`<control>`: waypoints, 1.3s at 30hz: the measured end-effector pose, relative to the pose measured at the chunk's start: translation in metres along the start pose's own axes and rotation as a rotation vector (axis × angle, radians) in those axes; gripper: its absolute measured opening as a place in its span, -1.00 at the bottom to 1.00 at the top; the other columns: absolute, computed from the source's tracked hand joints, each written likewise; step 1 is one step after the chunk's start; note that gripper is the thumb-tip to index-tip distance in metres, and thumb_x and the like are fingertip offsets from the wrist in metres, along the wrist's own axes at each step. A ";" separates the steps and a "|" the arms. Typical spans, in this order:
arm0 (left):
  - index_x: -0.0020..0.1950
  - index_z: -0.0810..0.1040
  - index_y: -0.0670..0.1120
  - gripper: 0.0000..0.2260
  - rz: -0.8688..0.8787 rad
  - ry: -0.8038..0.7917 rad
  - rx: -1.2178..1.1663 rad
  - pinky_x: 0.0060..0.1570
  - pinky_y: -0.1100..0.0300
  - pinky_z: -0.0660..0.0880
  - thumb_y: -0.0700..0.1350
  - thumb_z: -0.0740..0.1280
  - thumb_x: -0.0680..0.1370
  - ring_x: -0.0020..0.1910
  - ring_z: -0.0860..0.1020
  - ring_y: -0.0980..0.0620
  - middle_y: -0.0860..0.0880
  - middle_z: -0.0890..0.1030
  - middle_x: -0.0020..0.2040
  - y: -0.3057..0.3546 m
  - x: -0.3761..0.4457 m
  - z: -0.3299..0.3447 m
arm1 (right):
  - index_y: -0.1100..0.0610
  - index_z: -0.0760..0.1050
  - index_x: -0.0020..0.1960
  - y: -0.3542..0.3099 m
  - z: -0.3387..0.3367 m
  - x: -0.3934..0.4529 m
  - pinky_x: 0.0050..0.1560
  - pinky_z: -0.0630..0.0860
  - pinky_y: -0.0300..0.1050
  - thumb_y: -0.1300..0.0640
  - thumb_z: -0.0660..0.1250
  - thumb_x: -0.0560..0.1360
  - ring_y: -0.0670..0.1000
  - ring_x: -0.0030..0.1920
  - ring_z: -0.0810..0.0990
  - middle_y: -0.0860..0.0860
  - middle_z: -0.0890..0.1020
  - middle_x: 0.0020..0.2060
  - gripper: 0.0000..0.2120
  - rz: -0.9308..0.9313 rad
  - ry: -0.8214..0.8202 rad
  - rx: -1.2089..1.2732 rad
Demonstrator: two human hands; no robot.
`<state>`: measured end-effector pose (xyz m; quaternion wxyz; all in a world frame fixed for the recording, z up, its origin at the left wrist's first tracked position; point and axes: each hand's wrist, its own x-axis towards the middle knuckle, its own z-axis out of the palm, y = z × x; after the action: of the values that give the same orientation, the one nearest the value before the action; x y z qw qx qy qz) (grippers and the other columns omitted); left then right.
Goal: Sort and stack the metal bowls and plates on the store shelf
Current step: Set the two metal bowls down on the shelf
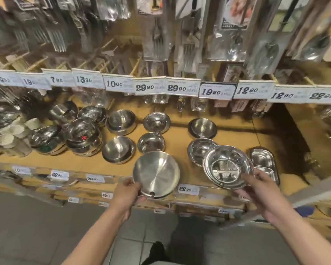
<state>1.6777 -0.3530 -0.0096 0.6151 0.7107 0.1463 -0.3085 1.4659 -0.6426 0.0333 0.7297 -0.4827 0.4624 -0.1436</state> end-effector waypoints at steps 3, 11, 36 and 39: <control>0.12 0.53 -0.30 -0.84 -0.003 -0.073 0.083 -0.45 0.19 0.61 -0.37 0.29 0.55 -0.29 0.72 -0.16 -0.25 0.69 -0.13 0.007 0.032 0.007 | 0.23 0.54 0.15 0.006 0.008 -0.003 -0.12 0.71 -0.07 0.30 0.34 0.57 0.16 -0.01 0.74 0.18 0.73 0.03 -0.84 -0.013 0.084 0.023; 0.04 0.58 -0.27 -0.89 -0.055 -0.199 0.140 -0.47 0.21 0.59 -0.39 0.30 0.57 -0.28 0.69 -0.12 -0.27 0.69 -0.09 -0.008 0.075 0.020 | 0.19 0.56 0.13 0.019 0.022 -0.017 -0.29 0.66 -0.17 0.32 0.33 0.58 0.06 -0.07 0.76 0.14 0.75 -0.03 -0.85 -0.033 0.205 0.071; 0.22 0.50 -0.30 -0.82 -0.166 -0.206 0.153 -0.27 0.12 0.65 -0.30 0.29 0.62 -0.10 0.68 -0.19 -0.29 0.66 0.06 -0.005 0.100 0.067 | 0.23 0.53 0.18 -0.001 0.036 -0.013 -0.26 0.67 -0.13 0.36 0.34 0.57 0.11 -0.07 0.76 0.17 0.75 -0.04 -0.80 -0.051 0.211 0.138; 0.21 0.49 -0.27 -0.82 -0.151 -0.207 0.225 -0.24 0.10 0.64 -0.28 0.31 0.61 -0.11 0.68 -0.18 -0.26 0.65 0.03 0.002 0.098 0.064 | 0.24 0.53 0.19 -0.006 0.028 -0.006 -0.24 0.68 -0.12 0.36 0.33 0.57 0.11 -0.05 0.76 0.16 0.75 -0.04 -0.80 -0.042 0.202 0.126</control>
<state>1.7375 -0.4319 -0.0721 0.5186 0.7264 0.0996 -0.4398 1.4872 -0.6260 0.0447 0.7050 -0.4286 0.5137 -0.2355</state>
